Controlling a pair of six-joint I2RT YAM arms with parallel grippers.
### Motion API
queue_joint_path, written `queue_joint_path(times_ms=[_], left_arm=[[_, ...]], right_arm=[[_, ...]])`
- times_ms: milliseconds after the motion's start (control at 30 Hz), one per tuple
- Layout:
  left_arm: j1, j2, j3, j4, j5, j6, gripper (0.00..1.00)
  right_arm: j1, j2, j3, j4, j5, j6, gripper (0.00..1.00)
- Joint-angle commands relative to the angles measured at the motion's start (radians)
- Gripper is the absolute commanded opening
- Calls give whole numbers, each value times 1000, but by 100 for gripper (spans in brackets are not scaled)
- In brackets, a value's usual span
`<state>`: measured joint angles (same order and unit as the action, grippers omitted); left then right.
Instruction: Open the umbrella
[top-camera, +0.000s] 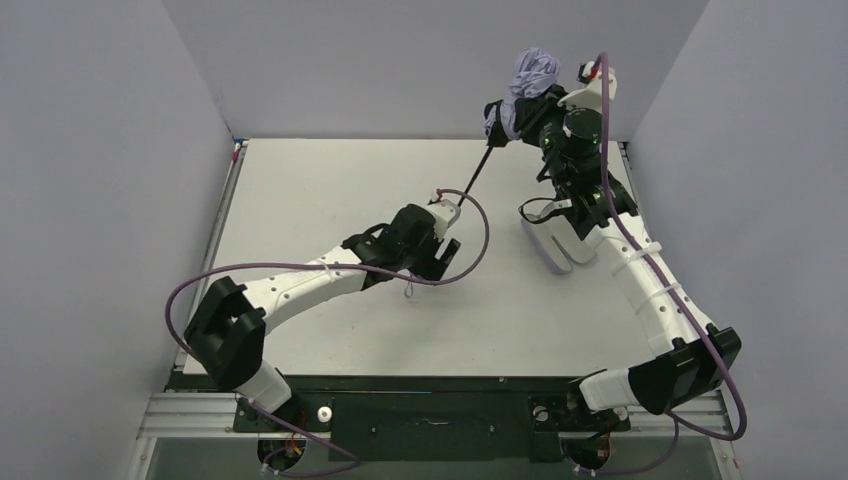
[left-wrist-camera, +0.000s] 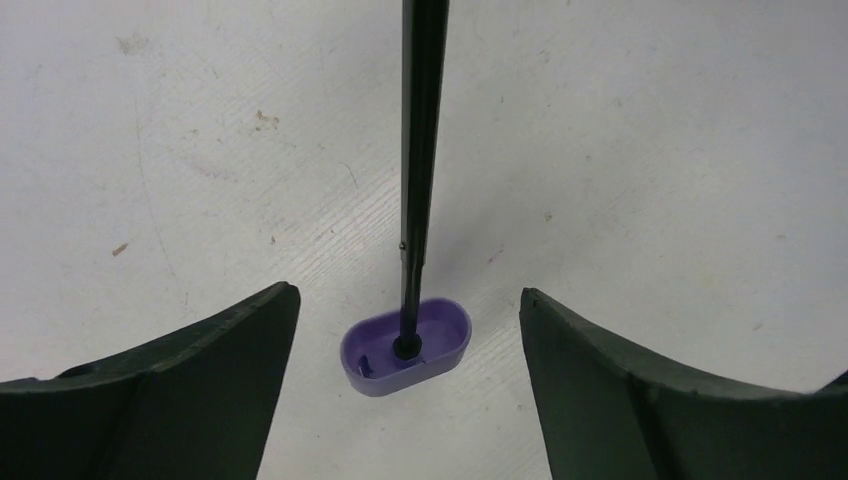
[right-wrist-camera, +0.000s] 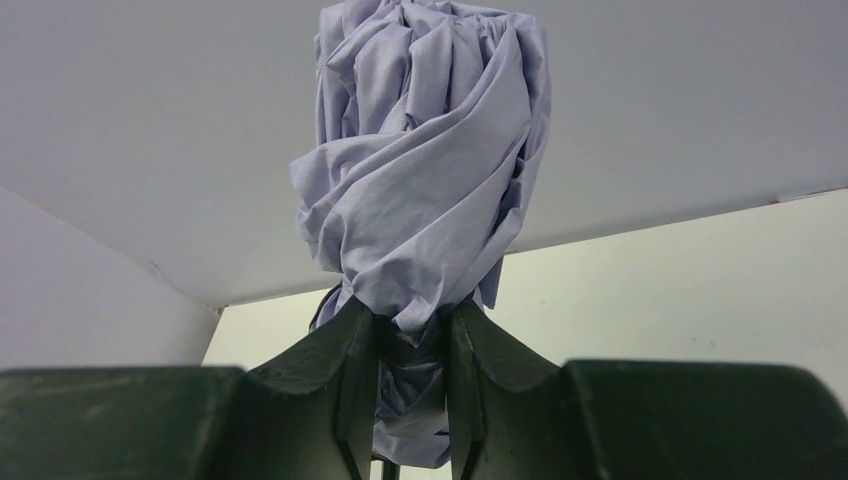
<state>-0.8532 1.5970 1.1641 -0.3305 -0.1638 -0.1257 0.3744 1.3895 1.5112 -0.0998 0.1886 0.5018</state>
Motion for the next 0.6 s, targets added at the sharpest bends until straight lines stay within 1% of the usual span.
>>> queue_joint_path(times_ms=[0,167,200,233,267,300,333,367,400,433,467,500,567], left_arm=[[13,-124,110,86,108,16,84],[34,-192,152,139,240,15,100],[52,-205,170,138,295,19,98],[64,-210,183,124,322,21,97],[96,-216,209,116,386,21,97],[116,-221,220,112,421,17,97],[171,-221,242,116,506,-2,97],[199,-216,254,124,547,-18,97],[258,-210,289,125,611,-53,97],[282,-194,306,127,638,-75,97],[330,-184,342,129,687,-111,97],[369,-170,358,138,708,-128,97],[405,-156,388,165,764,-175,97]], right_arm=[[4,-77,-53,171,-88,24,0],[6,-94,-113,218,-191,62,0],[2,-94,-121,223,-228,66,0],[-1,-92,-122,229,-243,73,0],[-7,-90,-123,234,-275,77,0],[-10,-89,-124,249,-296,89,0],[-23,-87,-127,258,-347,107,0],[-39,-86,-131,278,-401,118,0],[-50,-85,-135,292,-433,147,0],[-71,-83,-146,329,-499,163,0],[-81,-79,-151,350,-536,203,0],[-101,-76,-160,399,-606,226,0],[-125,-61,-170,476,-702,301,0]])
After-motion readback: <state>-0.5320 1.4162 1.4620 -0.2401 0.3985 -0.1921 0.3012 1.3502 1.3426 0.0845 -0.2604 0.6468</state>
